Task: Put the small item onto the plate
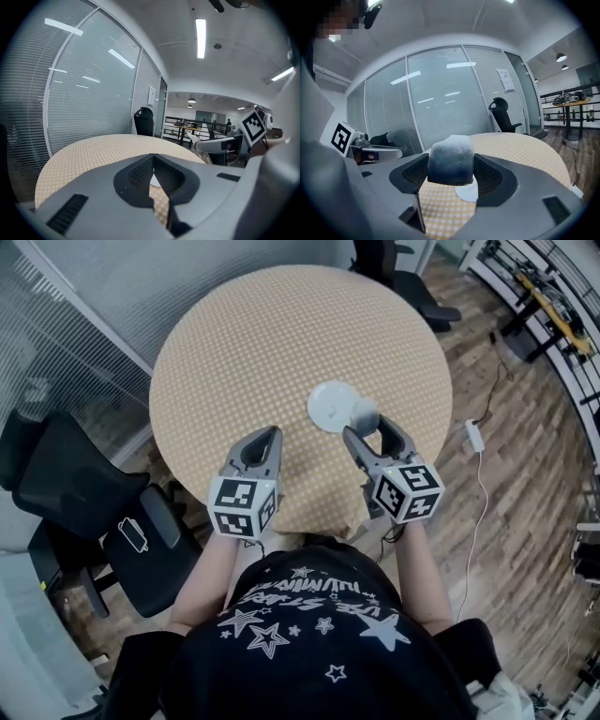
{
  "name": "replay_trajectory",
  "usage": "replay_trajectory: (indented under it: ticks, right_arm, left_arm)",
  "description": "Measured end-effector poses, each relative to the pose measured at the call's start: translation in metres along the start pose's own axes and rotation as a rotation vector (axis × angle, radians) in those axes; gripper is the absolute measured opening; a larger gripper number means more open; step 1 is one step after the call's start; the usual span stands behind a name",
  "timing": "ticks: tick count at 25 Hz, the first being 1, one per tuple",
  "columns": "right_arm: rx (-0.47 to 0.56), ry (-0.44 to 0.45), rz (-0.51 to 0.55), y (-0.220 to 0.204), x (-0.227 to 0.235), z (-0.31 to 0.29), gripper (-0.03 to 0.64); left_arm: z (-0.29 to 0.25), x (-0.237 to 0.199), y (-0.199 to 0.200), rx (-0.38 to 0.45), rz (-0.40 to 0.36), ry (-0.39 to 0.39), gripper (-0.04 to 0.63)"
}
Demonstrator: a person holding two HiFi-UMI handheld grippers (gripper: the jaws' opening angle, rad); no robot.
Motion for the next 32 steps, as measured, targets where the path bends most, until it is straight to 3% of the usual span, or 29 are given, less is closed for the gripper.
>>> replay_trajectory:
  ticks: [11,16,22,32]
  right_arm:
    - [-0.121,0.072,0.067,-0.029,0.042,-0.049,0.301]
    - [-0.178,0.109,0.07,-0.051,0.054,-0.076,0.301]
    - [-0.267,0.134,0.075,-0.078,0.058,-0.11,0.301]
    - [-0.438,0.167,0.137,-0.119,0.06,-0.142,0.302]
  left_arm:
    - [-0.05,-0.002,-0.001,-0.001,0.01,0.051,0.005]
    - [-0.069,-0.008,-0.008,0.005,-0.034,0.096,0.005]
    - [-0.082,-0.026,-0.021,-0.021,-0.029,0.16,0.005]
    - [-0.102,-0.039,-0.051,-0.136,0.036,0.148,0.005]
Point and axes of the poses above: the fingertips, and each gripper's own axes: z backward along the fingers, x to its right, y out of its top, the point moved 3 cm from there along z, backward along the fingers, and after that the axes turned 9 degrees about z, right-handed, at the moved point
